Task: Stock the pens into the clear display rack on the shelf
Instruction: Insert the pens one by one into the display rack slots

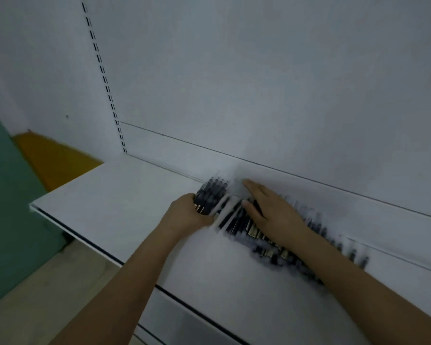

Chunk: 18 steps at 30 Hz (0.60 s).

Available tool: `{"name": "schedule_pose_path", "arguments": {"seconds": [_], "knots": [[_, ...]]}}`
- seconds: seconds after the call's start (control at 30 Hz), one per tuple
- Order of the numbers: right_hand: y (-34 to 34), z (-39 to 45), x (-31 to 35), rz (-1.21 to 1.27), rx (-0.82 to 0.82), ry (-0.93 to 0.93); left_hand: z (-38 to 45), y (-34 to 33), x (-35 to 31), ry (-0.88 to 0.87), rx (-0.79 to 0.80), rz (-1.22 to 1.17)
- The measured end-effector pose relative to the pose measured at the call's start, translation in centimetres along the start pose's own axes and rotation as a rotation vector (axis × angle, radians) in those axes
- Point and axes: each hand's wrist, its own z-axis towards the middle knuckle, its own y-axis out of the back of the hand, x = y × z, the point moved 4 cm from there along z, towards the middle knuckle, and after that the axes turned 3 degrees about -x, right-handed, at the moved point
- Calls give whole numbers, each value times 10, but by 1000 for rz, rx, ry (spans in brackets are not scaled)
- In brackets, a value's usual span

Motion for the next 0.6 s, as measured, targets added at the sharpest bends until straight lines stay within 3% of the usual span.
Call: {"name": "schedule_pose_path", "arguments": {"seconds": [0.3,0.47,0.6], "knots": [[43,-18,12,3,-159,-59,-44,0,-16,-145,-6,-424],[95,-69,7,33,-375,-177,-63,-32,-59,-230,170,-642],[136,-121,-9,-1,-500,-268,-88,-73,-101,-281,302,-662]]}}
